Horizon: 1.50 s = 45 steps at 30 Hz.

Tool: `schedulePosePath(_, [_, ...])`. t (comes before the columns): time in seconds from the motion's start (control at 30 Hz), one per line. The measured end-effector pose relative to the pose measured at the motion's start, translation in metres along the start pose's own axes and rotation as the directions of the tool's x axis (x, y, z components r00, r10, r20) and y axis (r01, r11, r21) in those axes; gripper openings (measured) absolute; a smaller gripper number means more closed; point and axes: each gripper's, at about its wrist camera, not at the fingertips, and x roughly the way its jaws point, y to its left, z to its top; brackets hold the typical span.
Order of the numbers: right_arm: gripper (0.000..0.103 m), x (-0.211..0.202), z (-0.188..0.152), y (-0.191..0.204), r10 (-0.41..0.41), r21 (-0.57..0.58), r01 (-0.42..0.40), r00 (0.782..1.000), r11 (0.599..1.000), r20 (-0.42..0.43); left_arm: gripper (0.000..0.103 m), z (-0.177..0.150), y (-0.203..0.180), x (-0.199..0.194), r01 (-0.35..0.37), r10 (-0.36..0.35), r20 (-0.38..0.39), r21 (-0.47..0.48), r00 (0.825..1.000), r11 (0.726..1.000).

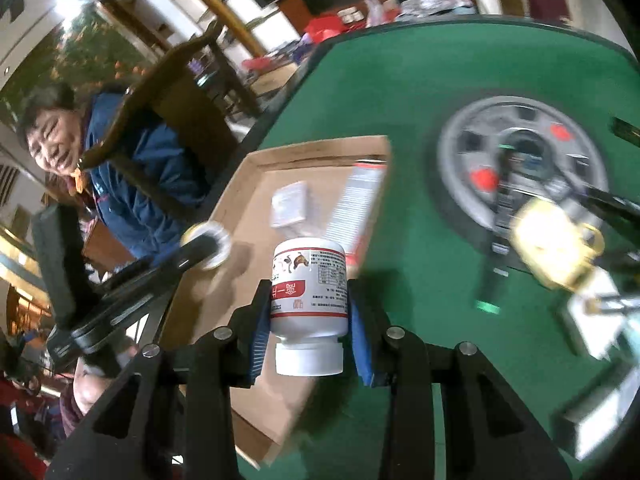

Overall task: Organize objects
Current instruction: 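Lower the tape roll and pill bottle into the tray and release both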

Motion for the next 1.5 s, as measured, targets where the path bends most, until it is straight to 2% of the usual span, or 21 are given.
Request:
schedulePosePath(0.17, [0.034, 0.042, 0.002, 0.022, -0.004, -0.022, 0.003, 0.999, 1.000, -0.052, 0.027, 0.020, 0.013, 0.044, -0.023, 0.021, -0.043, -0.033, 0.999, 0.999])
schedulePosePath(0.37, [0.034, 0.073, 0.007, 0.021, -0.086, -0.048, 0.083, 0.994, 0.995, -0.070, 0.027, 0.027, 0.024, 0.074, -0.037, 0.032, -0.068, -0.065, 0.997, 0.997])
schedulePosePath(0.63, [0.034, 0.085, 0.007, 0.017, -0.152, -0.066, 0.148, 0.986, 0.987, -0.067, 0.028, 0.028, 0.026, 0.078, -0.051, 0.047, -0.047, -0.076, 0.998, 0.996])
schedulePosePath(0.7, [0.034, 0.086, 0.007, 0.019, -0.170, -0.077, 0.165, 0.984, 0.983, -0.060, 0.035, 0.028, 0.026, 0.077, -0.059, 0.056, -0.046, -0.080, 0.997, 0.995])
schedulePosePath(0.73, [0.034, 0.087, 0.007, 0.020, -0.180, -0.083, 0.175, 0.982, 0.981, -0.056, 0.047, 0.030, 0.026, 0.076, -0.066, 0.062, -0.047, -0.084, 0.997, 0.994])
schedulePosePath(0.77, [0.034, 0.088, 0.007, 0.021, -0.190, -0.091, 0.185, 0.980, 0.979, -0.052, 0.054, 0.029, 0.027, 0.074, -0.072, 0.068, -0.040, -0.097, 0.997, 0.993])
schedulePosePath(0.87, [0.034, 0.091, 0.007, 0.024, -0.224, -0.121, 0.217, 0.974, 0.969, -0.042, 0.054, 0.031, 0.031, 0.067, -0.046, 0.041, -0.042, -0.137, 0.998, 0.990])
schedulePosePath(0.97, [0.034, 0.086, 0.007, 0.022, -0.215, -0.102, 0.211, 0.976, 0.972, -0.030, 0.054, 0.032, 0.038, 0.053, -0.017, 0.009, -0.044, -0.190, 0.999, 0.982])
schedulePosePath(1.07, [0.034, 0.069, 0.009, 0.020, -0.185, -0.083, 0.184, 0.983, 0.979, -0.005, 0.055, 0.033, 0.039, 0.032, 0.003, -0.007, -0.019, -0.215, 1.000, 0.977])
schedulePosePath(1.17, [0.035, 0.036, 0.008, 0.018, -0.163, -0.084, 0.166, 0.986, 0.982, 0.046, 0.058, 0.032, 0.037, 0.008, 0.057, -0.058, 0.006, -0.245, 0.998, 0.968])
schedulePosePath(1.27, [0.044, -0.007, 0.003, 0.010, -0.168, -0.094, 0.178, 0.980, 0.980, 0.108, 0.062, 0.026, 0.024, -0.019, 0.135, -0.131, 0.034, -0.242, 0.991, 0.961])
schedulePosePath(1.33, [0.056, -0.041, -0.006, -0.003, -0.183, -0.091, 0.200, 0.969, 0.976, 0.164, 0.068, 0.020, 0.007, -0.030, 0.188, -0.184, 0.036, -0.233, 0.982, 0.954])
schedulePosePath(1.37, [0.058, -0.056, -0.010, -0.011, -0.197, -0.086, 0.216, 0.962, 0.973, 0.187, 0.077, 0.020, -0.003, -0.032, 0.212, -0.210, 0.034, -0.229, 0.977, 0.950])
schedulePosePath(1.43, [0.063, -0.086, -0.020, -0.032, -0.243, -0.061, 0.264, 0.940, 0.962, 0.241, 0.085, 0.014, -0.022, -0.037, 0.267, -0.267, 0.026, -0.210, 0.963, 0.941])
schedulePosePath(1.5, [0.066, -0.106, -0.030, -0.055, -0.291, -0.020, 0.307, 0.917, 0.951, 0.273, 0.085, 0.008, -0.052, -0.035, 0.304, -0.309, -0.001, -0.172, 0.951, 0.937])
